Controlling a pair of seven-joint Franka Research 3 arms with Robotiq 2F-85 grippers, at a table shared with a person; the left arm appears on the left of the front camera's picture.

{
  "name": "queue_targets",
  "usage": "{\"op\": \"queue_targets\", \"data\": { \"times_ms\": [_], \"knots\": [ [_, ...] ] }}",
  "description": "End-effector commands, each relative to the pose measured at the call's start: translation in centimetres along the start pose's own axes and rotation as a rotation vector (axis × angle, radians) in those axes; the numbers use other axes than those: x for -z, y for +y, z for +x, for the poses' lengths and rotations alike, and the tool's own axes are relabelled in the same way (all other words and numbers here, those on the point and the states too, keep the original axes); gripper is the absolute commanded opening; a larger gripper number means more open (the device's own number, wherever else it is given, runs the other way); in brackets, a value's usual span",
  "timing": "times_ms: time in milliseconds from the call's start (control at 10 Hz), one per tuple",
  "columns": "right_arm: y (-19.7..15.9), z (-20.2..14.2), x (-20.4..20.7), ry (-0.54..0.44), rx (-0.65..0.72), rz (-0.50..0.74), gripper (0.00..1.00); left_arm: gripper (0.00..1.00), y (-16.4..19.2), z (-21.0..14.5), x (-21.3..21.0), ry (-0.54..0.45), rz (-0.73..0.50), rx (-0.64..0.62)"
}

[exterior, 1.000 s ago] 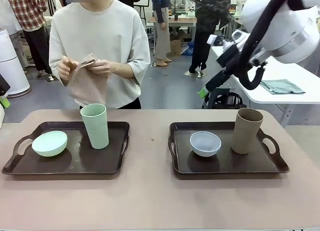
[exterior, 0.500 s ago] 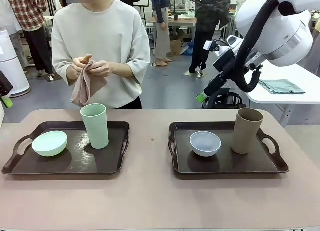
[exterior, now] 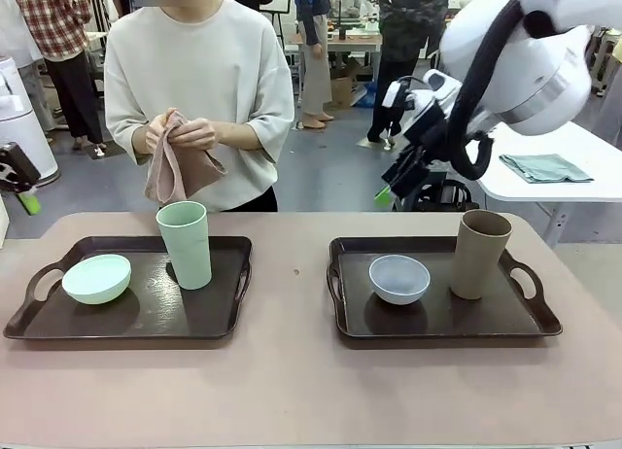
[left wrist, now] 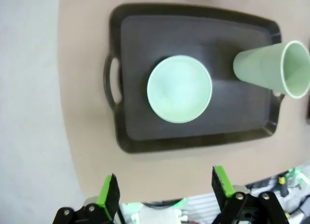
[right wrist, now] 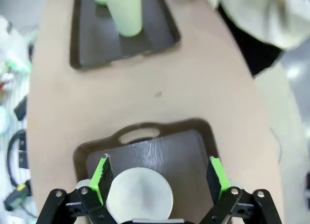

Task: Set up a tray with a mat and arrange the tableware.
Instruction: Pick up the Picnic Bowl and Reusable plastic cup from the Handle tray in front of the human's position and hold them in the air.

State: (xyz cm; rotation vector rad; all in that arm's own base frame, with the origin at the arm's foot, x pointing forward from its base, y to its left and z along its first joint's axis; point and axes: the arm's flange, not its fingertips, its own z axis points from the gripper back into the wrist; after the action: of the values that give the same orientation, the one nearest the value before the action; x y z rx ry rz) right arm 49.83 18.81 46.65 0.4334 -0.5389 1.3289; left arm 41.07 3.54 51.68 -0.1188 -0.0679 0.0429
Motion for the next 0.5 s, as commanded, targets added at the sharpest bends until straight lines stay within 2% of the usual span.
{"op": "queue_targets", "data": {
  "times_ms": [0,200,400],
  "knots": [
    [-3.4,1.7,6.1,-0.089,-0.142,0.084,1.0,1.0,0.5,2.0,2.0,-0.059,0.037,0.136],
    [-5.4,3.3,10.2,-0.131,-0.05,0.205,1.0,1.0,0.9,2.5,3.9,-0.079,0.038,0.266],
    [-6.9,5.5,13.9,-0.148,-0.069,0.26,1.0,1.0,1.3,3.2,5.9,-0.083,-0.003,0.339]
  ]
}}
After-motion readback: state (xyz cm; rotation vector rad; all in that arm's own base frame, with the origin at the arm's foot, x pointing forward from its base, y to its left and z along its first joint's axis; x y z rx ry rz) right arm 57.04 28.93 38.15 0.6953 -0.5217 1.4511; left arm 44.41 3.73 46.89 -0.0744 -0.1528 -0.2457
